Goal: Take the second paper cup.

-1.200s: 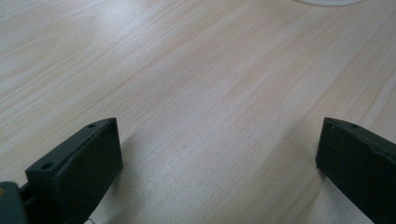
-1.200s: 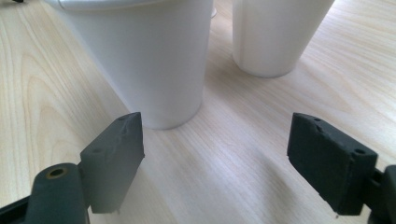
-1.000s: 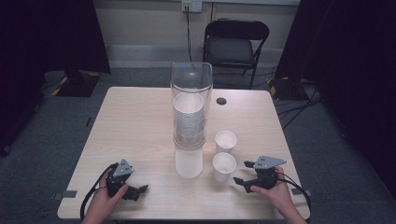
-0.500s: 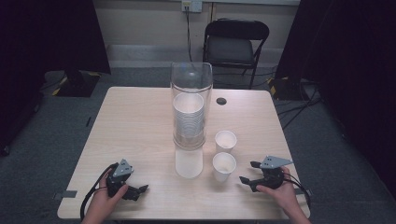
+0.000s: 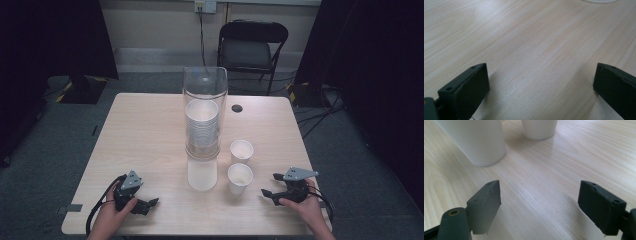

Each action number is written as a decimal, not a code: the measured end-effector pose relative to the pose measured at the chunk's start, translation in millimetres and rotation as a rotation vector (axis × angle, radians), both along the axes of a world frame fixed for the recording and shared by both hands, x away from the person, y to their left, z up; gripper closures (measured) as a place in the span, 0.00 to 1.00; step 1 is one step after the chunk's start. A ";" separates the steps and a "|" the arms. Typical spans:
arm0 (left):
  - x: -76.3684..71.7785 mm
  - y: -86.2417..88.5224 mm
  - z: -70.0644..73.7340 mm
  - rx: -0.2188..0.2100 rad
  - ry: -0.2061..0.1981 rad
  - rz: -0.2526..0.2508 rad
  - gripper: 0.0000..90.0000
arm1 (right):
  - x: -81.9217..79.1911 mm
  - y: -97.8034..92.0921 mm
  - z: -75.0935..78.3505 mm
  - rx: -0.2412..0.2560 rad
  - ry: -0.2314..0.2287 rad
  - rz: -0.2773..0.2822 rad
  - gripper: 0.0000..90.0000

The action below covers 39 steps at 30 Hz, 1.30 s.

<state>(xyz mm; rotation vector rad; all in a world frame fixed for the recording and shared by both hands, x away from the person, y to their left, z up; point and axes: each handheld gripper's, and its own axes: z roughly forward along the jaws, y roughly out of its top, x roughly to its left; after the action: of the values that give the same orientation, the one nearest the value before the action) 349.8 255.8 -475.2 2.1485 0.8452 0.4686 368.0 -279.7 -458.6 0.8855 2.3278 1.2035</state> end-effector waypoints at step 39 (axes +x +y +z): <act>0.0 0.0 0.0 0.000 0.000 0.000 0.00 | 4.0 -16.8 -1.9 -0.096 0.019 -0.070 0.15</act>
<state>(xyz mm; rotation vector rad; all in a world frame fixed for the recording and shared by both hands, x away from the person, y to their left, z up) 349.8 255.8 -475.2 2.1484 0.8453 0.4685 372.1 -296.5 -460.5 0.9402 2.3279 1.0500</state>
